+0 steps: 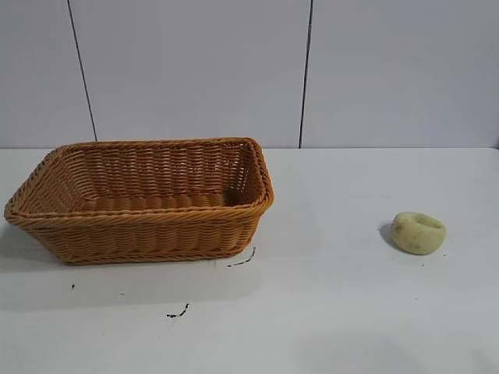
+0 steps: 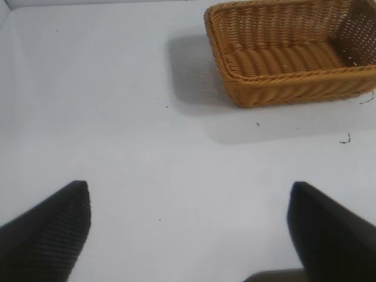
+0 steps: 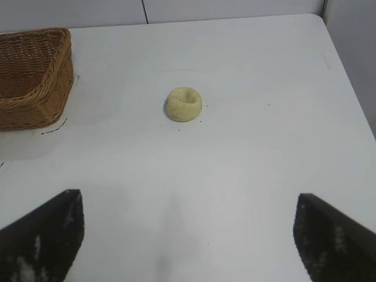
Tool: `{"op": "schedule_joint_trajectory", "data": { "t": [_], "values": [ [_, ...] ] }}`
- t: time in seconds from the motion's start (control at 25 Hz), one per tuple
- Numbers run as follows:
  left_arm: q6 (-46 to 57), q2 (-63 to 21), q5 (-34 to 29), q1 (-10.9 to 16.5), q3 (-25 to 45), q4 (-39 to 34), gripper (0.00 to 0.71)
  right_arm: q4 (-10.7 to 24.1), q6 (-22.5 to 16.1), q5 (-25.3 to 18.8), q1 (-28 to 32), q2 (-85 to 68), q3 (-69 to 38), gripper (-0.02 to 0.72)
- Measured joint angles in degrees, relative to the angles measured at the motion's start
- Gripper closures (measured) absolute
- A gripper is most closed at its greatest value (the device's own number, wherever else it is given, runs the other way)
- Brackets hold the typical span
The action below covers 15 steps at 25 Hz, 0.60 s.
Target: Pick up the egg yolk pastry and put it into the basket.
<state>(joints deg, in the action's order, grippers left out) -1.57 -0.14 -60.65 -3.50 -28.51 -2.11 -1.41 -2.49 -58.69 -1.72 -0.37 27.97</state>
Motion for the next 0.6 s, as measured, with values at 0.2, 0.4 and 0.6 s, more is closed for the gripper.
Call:
{"op": "schedule_joint_trajectory", "data": {
  "t": [0.2, 0.4, 0.6],
  "values": [
    [0.0, 0.0, 0.0, 0.0, 0.0, 0.0, 0.017, 0.0, 0.0, 0.0, 0.0, 0.0, 0.0, 0.008],
    [0.0, 0.0, 0.0, 0.0, 0.0, 0.0, 0.017, 0.0, 0.0, 0.0, 0.0, 0.0, 0.0, 0.008],
    [0.0, 0.0, 0.0, 0.0, 0.0, 0.0, 0.017, 0.0, 0.0, 0.1, 0.0, 0.5, 0.0, 0.008]
  ]
}}
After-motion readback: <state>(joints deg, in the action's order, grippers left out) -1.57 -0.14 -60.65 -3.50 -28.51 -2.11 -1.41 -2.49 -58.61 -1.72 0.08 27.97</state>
